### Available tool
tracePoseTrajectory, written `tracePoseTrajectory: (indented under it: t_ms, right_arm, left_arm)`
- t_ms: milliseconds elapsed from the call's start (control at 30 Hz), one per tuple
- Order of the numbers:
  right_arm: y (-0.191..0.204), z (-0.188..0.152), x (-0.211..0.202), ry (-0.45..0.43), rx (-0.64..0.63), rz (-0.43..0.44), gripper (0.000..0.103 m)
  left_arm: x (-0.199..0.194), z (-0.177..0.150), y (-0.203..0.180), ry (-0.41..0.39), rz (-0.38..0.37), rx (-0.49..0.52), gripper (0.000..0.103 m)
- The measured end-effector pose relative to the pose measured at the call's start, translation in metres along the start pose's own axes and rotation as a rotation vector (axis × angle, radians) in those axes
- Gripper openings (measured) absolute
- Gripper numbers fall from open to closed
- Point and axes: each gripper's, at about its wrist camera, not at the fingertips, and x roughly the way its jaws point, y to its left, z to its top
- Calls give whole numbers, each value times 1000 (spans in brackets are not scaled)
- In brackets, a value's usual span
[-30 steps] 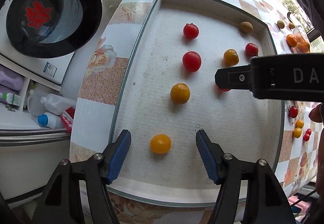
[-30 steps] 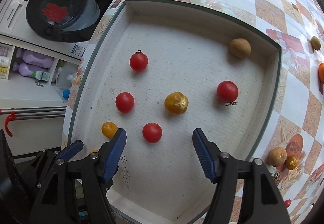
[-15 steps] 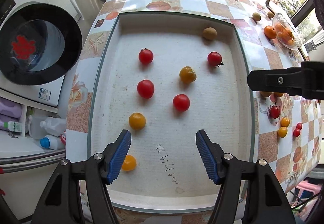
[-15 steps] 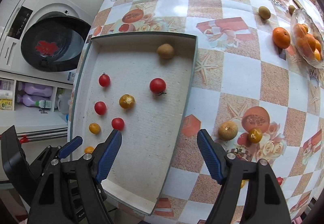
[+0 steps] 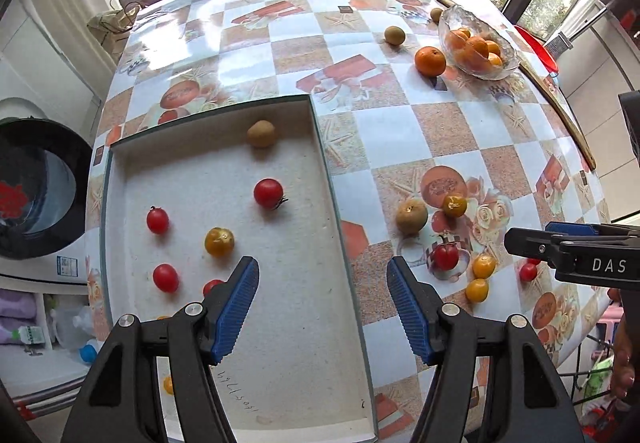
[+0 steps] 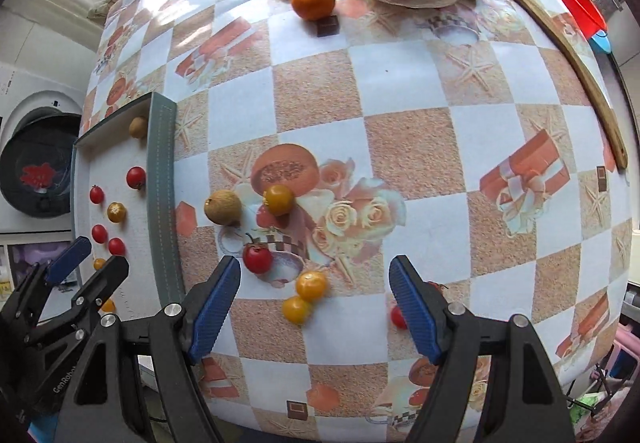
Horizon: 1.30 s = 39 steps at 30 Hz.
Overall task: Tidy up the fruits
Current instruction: 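Move both open tools back from the tray toward the loose tomatoes, then grasp a yellow cherry tomato with the left tool while the right tool grasps a red tomato, then lift both held tomatoes and carry them over the white tray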
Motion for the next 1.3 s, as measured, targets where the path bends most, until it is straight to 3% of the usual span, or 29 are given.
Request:
tracePoseTrajectory:
  t_ms: [167,333,633,767,900,1000,1100,1133,1167,1233,1300]
  right_arm:
    - [-52,-15,3,16,110,-24,80]
    - [-79,-26,6,19,158,-31,80]
    - [-74,-29,18,20,135,-19,79]
    - [-62,-25,26,30,102,-23,62]
    - [-54,-24,31,34,77,-39,56]
    - [-42,-25,32,40,61,-53,51]
    - [-29,-19,34,46,33,-84,40]
    - [-27,-20,34,46,21,-83,32]
    - [-25,-20,34,47,13,-80,26]
    - [-23,-20,34,49,13,-68,19]
    - [-26,-20,29,38,38,-20,19]
  left_arm:
    - [14,12,-28,19,-24,65,68]
    - [30,25,-57,33,-49,135,68]
    - [62,44,-93,60,-52,222,68]
    - [75,45,-103,90,-53,256,68]
    - [86,44,-111,115,-34,281,68]
    - [88,44,-114,120,-26,279,57]
    - [87,43,-119,110,-35,293,37]
    - [86,42,-121,110,-44,299,27]
    - [86,42,-123,112,-52,301,24]
    - [86,40,-125,112,-73,284,24]
    - [79,41,-116,113,-122,232,24]
